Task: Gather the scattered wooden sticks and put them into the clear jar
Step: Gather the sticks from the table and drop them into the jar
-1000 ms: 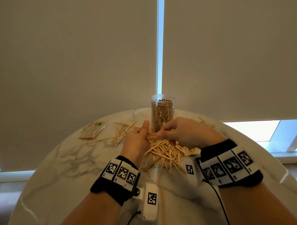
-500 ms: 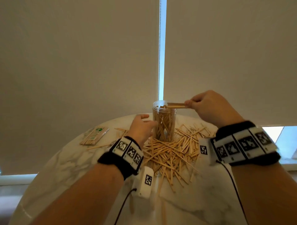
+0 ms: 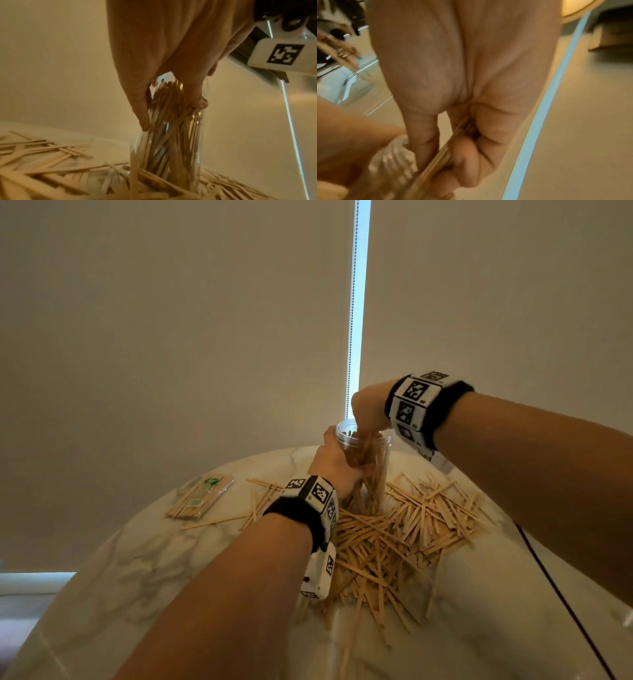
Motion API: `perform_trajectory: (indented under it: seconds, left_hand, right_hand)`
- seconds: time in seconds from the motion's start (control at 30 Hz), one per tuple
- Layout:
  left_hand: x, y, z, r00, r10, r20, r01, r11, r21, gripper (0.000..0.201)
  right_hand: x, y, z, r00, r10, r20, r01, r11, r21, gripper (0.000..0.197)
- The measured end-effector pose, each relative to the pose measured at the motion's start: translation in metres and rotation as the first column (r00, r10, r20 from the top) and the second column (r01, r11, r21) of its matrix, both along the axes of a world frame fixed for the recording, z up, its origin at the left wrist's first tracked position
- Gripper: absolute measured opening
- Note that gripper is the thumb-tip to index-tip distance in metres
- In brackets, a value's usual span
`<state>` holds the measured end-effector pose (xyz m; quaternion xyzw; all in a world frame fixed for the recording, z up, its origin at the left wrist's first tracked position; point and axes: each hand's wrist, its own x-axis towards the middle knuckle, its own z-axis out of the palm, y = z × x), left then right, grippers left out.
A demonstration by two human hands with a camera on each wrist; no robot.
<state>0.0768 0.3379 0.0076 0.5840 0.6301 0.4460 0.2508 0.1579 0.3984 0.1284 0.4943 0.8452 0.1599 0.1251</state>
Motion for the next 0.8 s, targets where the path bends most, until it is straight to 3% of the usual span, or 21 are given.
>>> perform_trajectory:
  seconds: [0.1,0.33,0.47,0.6,0.7,0.8]
  left_hand:
    - [-0.001,0.005,0.0,1.0,-0.004,-0.024,0.004,1.0,-0.023,0.099]
    - [0.0,0.009,-0.003,0.999,0.029,-0.046,-0.031,0.998,-0.05,0.105]
    - [-0.001,0.002,0.003,0.999,0.032,-0.009,-0.032,0.997,-0.073,0.106]
    - [-0.003,-0.022,0.011,0.989,0.026,-0.146,-0.059,0.973,-0.224,0.121]
    - [-0.007,-0.052,0.01,0.953,0.019,-0.302,-0.097,0.965,-0.245,0.097]
    - [-0.016,-0.086,0.004,0.898,-0.03,-0.44,-0.118,0.945,-0.306,0.056]
  right_hand:
    - [-0.007,0.007,-0.009,1.0,0.009,0.019,-0.009,1.0,-0.015,0.025]
    - [-0.003,0.024,-0.021,1.0,0.008,-0.025,-0.007,0.999,0.038,0.026]
    - [0.008,0.004,-0.013,0.979,0.002,-0.203,-0.024,0.994,-0.107,0.032]
    - [0.04,-0.025,-0.005,0.84,0.057,-0.54,-0.093,0.995,-0.039,0.02]
    - [0.061,-0.055,-0.01,0.749,0.035,-0.661,-0.068,0.997,-0.025,0.019]
    - [0.079,-0.097,-0.032,0.774,-0.068,-0.63,-0.054,0.983,-0.173,0.025]
